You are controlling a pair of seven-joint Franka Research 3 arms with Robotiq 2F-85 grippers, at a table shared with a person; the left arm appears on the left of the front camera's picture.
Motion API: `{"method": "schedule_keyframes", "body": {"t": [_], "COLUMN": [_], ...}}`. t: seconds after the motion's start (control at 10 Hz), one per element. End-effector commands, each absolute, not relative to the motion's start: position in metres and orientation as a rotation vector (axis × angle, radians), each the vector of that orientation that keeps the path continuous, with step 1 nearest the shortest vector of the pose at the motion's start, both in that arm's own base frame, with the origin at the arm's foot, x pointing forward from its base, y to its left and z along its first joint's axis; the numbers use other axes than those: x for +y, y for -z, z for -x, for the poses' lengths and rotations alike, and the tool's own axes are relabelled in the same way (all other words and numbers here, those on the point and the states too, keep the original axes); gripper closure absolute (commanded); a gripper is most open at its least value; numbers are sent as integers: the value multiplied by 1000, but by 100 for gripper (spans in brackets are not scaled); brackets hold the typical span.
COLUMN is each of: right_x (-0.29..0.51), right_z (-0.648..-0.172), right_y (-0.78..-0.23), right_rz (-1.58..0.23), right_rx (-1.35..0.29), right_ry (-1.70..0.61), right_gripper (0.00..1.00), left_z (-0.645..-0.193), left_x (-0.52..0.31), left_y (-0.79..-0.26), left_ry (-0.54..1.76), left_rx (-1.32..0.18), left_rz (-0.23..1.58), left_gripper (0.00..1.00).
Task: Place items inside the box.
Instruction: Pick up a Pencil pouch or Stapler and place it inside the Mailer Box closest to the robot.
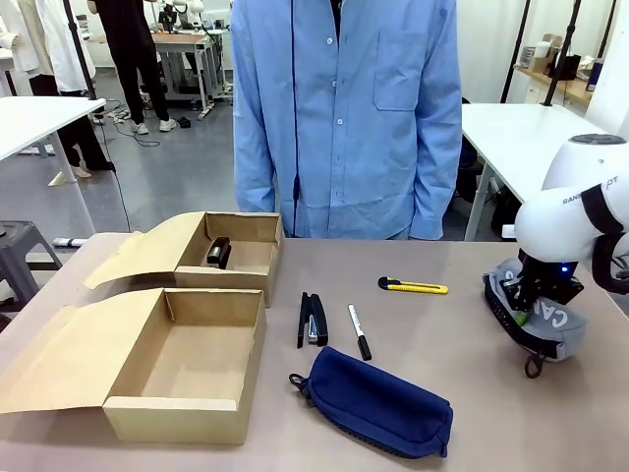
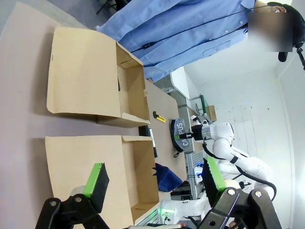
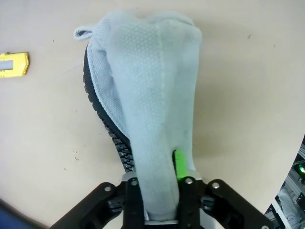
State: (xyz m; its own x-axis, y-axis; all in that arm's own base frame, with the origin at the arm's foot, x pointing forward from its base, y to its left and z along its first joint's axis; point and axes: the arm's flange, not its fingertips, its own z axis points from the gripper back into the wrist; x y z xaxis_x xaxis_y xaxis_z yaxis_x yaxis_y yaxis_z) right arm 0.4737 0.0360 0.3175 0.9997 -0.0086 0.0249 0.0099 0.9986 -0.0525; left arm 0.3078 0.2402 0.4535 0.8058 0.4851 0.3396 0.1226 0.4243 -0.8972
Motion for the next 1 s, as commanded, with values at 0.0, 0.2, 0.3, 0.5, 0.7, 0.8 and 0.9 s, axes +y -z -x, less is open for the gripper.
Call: {"method": "schedule_keyframes", "body": {"t": [0.0, 0.2, 0.3, 0.5, 0.7, 0.8, 0.9], "right_x": [36, 35, 34, 28, 22, 13, 4], "right_z": [-468, -465, -461, -447, -390, -342, -300], "right_y": [-319, -324, -330, -357, -428, -473, -498], "right_rz": [45, 49, 51, 26, 33, 23, 41], "right_rx": [-22, -28, -39, -69, -93, -162, -209], "right_ry": [60, 80, 103, 149, 226, 234, 249], "right_gripper": [100, 100, 100, 100, 100, 100, 100], "left_z": [-309, -309, -309, -309, -309, -309, -309], "left_x": [239, 239, 239, 239, 239, 239, 239], "left_y": [-456, -456, -456, -456, -456, -456, -456], "left_ry": [-230, -230, -230, -230, -230, -230, -230], "left_rx": [-654, -654, -654, -654, -654, -654, -654], "left_rz": [1142, 1142, 1142, 1142, 1142, 1142, 1142], "left_gripper": [0, 0, 0, 0, 0, 0, 0]}}
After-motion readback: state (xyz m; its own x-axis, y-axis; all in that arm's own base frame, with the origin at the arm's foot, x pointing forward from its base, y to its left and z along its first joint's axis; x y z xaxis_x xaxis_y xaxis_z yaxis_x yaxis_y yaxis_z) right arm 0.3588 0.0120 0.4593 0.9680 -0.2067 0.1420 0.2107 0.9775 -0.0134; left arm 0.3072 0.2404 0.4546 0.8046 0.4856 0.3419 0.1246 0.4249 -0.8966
